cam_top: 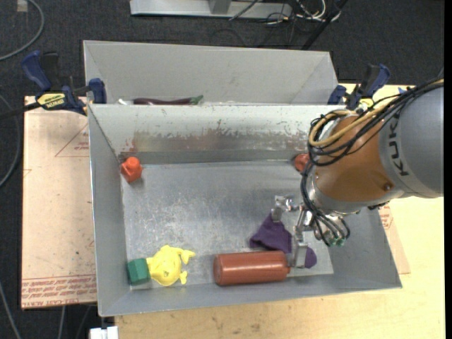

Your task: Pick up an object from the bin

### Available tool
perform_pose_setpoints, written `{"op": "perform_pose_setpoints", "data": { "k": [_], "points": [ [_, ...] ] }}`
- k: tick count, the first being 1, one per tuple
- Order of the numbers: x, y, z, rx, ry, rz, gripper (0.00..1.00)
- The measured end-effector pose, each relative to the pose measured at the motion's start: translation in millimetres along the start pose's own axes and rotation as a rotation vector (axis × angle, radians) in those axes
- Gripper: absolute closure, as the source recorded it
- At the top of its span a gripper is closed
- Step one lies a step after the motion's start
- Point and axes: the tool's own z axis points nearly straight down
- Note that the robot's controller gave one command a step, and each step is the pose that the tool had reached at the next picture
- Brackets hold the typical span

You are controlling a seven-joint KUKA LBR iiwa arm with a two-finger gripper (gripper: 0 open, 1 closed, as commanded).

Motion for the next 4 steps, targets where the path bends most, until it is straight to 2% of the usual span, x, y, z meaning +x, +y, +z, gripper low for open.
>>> {"op": "perform_pose_setpoints", "data": {
  "k": [1,2,3,4],
  "points": [
    [13.1,29,24,0.003,0.001,-0.007,0.00],
    [-3.1,42,27,0.000,-0.010,-0.478,1.00],
    [-3.1,42,27,0.001,-0.010,-0.478,1.00],
    [-51.4,36,-69,0.003,-0.015,-0.973,1.00]
  ]
}}
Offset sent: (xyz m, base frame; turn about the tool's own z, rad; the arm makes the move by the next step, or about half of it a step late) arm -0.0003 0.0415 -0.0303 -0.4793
